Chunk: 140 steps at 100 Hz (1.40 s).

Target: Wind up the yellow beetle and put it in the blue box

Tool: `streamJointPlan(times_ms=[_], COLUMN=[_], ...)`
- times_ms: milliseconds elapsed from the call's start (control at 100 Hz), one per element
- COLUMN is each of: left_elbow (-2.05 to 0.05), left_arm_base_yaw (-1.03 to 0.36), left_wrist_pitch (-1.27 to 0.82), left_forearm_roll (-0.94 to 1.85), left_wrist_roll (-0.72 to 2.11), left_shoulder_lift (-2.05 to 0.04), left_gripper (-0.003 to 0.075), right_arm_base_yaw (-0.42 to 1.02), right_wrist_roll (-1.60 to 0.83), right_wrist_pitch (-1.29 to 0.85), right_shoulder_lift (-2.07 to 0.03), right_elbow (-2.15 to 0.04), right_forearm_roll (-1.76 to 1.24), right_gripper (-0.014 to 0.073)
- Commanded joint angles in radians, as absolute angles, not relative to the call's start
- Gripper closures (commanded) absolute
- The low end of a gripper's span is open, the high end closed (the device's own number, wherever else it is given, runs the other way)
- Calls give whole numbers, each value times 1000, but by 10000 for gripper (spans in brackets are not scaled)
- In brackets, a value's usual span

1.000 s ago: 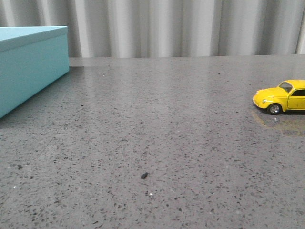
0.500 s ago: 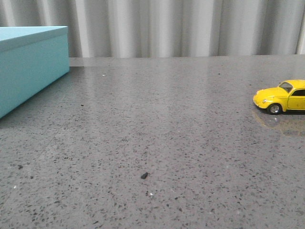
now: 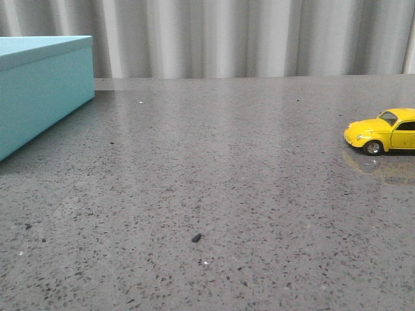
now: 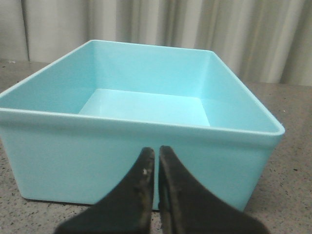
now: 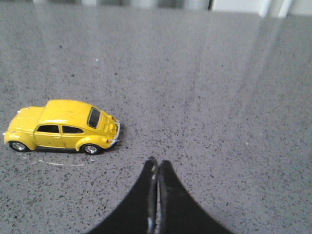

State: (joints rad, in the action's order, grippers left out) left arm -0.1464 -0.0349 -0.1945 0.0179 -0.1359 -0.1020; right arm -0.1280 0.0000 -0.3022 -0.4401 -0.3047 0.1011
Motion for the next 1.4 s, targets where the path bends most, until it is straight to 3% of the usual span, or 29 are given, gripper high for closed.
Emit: streamJointPlan(times_ms=[0, 140, 500, 1010, 1160, 1390], left_elbow=[-213, -247, -248, -248, -248, -248], left_arm_base_yaw=[-34, -34, -34, -34, -34, -34], left_wrist_pitch=[-129, -131, -133, -129, -129, -129], left_forearm_roll=[21, 21, 21, 21, 23, 23], left_wrist_roll=[-143, -143, -143, -143, -143, -143], left_shoulder_lift=[-154, -177, -177, -177, -177, -177], left_gripper=[741, 741, 741, 741, 741, 741], right_arm_base_yaw=[-133, -131, -87, 120, 130, 130], right_wrist_roll=[0, 0, 0, 33, 39, 50], right_wrist_pitch=[-241, -200, -468, -768, -912, -1075], right_shoulder_lift=[-486, -498, -611, -1198, -1388, -1501], right_elbow=[-361, -370, -642, -1081, -1220, -1375], right_forearm_roll=[104, 65, 47, 26, 19, 19], right_gripper=[655, 655, 655, 655, 655, 655])
